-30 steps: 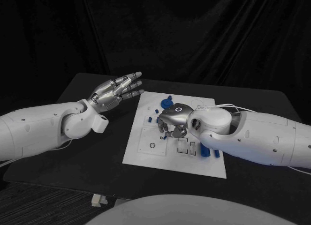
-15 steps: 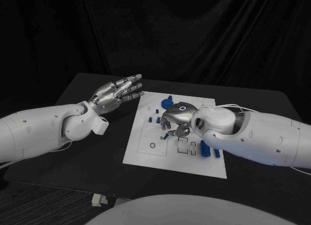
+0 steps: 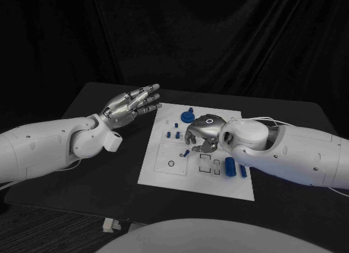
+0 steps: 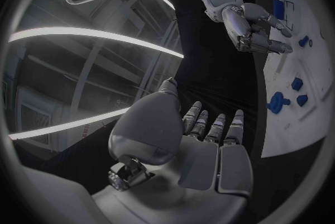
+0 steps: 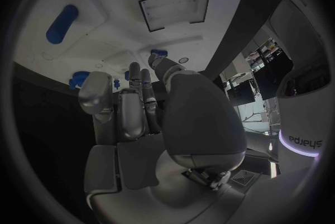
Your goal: Assemble the parts on the task board
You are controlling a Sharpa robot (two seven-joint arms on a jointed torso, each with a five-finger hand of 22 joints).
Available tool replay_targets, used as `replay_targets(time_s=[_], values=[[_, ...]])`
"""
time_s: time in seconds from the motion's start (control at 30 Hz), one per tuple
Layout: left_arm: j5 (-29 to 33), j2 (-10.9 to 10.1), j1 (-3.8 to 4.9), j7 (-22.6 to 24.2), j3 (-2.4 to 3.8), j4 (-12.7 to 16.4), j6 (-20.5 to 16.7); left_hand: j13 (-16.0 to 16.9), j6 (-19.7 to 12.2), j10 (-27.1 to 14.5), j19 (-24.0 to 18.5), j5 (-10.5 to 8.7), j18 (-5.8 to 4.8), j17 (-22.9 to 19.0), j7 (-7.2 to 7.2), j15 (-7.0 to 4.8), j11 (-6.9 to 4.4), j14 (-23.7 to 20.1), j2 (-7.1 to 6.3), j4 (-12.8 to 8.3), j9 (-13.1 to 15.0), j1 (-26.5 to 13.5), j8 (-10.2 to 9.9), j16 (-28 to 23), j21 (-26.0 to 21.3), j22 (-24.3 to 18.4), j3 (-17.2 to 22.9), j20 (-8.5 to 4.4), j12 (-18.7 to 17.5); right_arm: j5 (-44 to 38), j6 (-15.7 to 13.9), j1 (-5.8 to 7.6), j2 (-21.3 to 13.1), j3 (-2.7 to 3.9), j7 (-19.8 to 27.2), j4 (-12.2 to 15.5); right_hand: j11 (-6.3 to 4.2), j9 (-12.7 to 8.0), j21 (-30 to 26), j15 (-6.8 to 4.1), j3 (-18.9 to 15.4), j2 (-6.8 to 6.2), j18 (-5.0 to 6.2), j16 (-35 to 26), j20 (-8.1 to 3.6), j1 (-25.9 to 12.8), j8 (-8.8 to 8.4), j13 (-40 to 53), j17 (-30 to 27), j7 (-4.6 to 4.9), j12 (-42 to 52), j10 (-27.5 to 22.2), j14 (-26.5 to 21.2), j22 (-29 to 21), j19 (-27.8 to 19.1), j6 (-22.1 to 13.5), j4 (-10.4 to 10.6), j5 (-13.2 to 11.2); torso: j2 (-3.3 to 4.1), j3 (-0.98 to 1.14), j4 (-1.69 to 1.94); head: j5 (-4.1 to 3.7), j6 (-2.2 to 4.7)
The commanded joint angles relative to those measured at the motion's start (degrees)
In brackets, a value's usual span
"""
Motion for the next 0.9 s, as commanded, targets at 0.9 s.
replay_targets(time_s=[0.9], values=[[0.24, 0.04, -0.18, 1.29, 0.05, 0.07, 1.08, -0.09, 0.09, -0.26, 0.13, 0.85, -0.73, 0.31, 0.33, 0.7, 0.85, 0.19, 0.43, -0.73, 0.21, 0.9, 0.23, 0.97, 0.53, -0.05, 0.23, -0.04, 0.84, -0.51, -2.43, -2.62, 1.81, 0.04, 2.11, -3.63, -2.19, 0.34, -2.62, -1.6, -2.33, 0.69, -1.18, -0.95, -1.22, 0.97, 0.97, 20.95, -0.76, -1.46, 24.6, -8.53, -0.71, 7.46, -0.24, -1.36, 1.28, -0.73, 0.08, -0.02, 0.04, 0.23, 0.01]])
